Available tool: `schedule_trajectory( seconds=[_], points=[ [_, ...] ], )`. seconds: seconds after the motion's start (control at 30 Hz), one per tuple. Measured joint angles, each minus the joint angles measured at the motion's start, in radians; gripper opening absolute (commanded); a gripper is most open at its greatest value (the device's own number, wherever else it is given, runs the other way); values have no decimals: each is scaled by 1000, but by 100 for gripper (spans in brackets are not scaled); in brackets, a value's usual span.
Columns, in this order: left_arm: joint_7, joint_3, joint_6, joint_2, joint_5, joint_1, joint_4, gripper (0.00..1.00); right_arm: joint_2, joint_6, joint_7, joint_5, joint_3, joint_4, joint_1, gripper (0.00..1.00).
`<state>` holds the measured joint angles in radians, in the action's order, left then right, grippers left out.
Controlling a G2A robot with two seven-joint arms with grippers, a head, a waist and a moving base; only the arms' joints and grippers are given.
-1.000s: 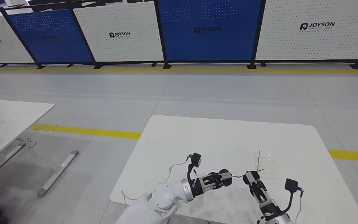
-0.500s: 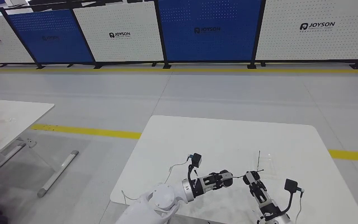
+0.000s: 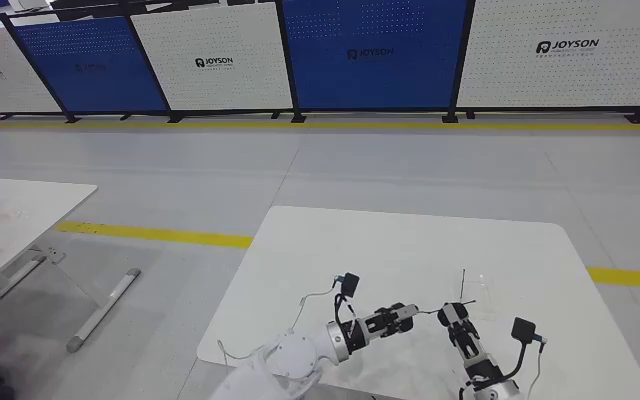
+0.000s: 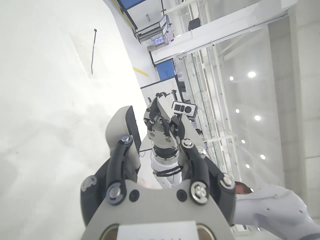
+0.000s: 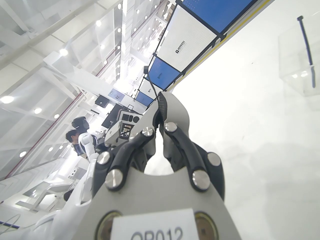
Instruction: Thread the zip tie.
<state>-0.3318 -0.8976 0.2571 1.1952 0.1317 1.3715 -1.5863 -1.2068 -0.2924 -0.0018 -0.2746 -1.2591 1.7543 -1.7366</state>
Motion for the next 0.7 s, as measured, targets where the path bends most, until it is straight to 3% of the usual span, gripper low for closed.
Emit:
schedule_trajectory(
  seconds=[0.23,0.7],
  points=[
    [62,23,-32,5,-67,4,-18,30,-2,2,4,-7,1,3,0,0],
    [80,66,-61,21,-77,-27,1,23,-4,-19,16,-38,0,0,-8,0]
  ],
)
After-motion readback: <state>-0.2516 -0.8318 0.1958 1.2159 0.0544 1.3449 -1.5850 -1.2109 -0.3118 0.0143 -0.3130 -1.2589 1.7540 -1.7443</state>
